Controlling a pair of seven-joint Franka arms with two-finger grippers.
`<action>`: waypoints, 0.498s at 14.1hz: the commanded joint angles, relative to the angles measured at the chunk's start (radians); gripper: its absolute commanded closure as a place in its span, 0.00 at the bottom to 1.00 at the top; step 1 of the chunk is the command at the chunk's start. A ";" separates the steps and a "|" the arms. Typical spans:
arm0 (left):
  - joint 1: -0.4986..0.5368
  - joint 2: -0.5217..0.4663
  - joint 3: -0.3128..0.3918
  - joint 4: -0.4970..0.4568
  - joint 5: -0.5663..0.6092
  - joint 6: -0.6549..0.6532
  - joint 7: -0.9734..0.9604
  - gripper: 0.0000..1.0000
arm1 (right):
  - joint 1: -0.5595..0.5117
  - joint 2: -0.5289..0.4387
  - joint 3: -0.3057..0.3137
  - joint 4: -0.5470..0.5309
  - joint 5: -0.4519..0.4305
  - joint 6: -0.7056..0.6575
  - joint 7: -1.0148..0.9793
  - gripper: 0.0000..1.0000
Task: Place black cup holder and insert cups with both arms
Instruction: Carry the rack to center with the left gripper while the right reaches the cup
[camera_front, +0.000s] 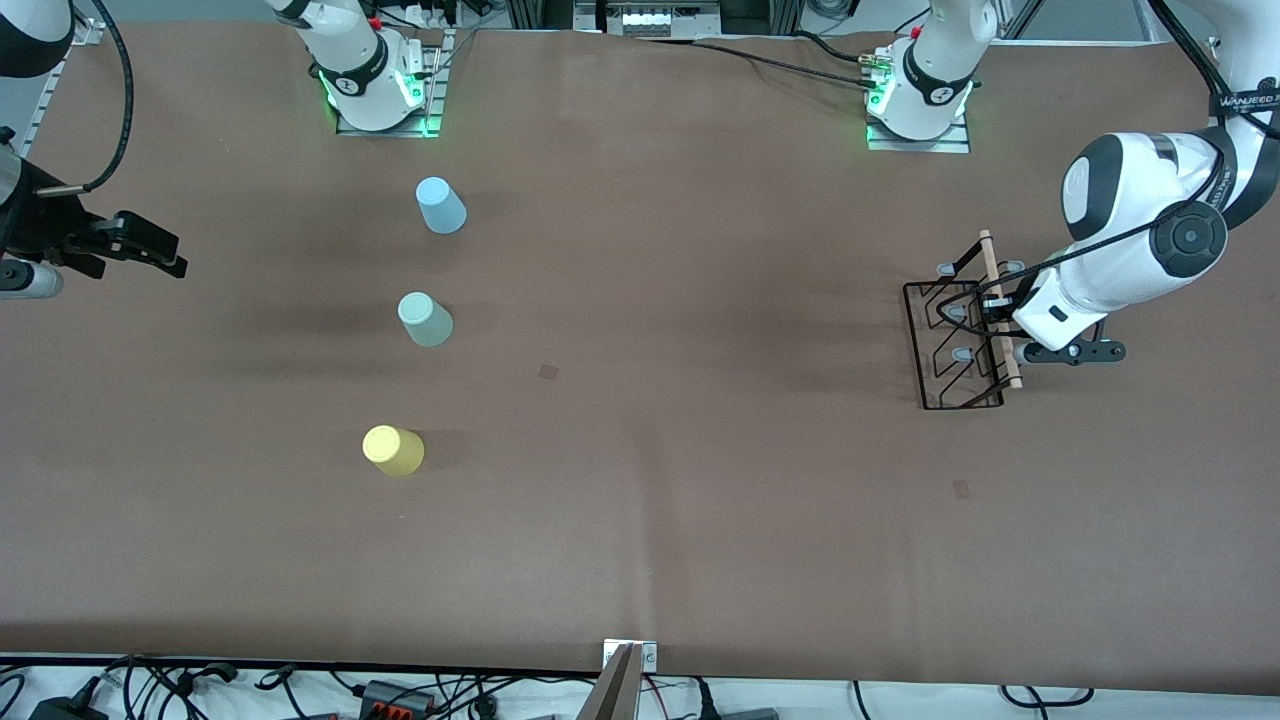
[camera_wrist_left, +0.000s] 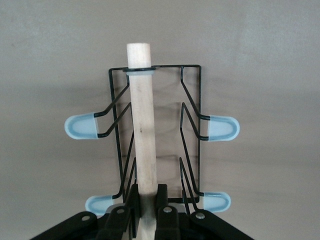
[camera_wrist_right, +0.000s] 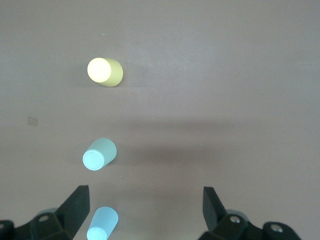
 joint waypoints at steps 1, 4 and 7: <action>-0.028 -0.031 -0.046 0.079 -0.023 -0.110 -0.087 0.99 | -0.006 -0.021 0.004 -0.019 -0.011 -0.003 -0.006 0.00; -0.032 0.026 -0.196 0.239 -0.023 -0.227 -0.226 0.99 | -0.006 -0.023 0.004 -0.019 -0.011 -0.008 -0.008 0.00; -0.063 0.096 -0.338 0.381 -0.023 -0.261 -0.387 0.99 | -0.008 -0.021 0.004 -0.019 -0.011 -0.015 -0.006 0.00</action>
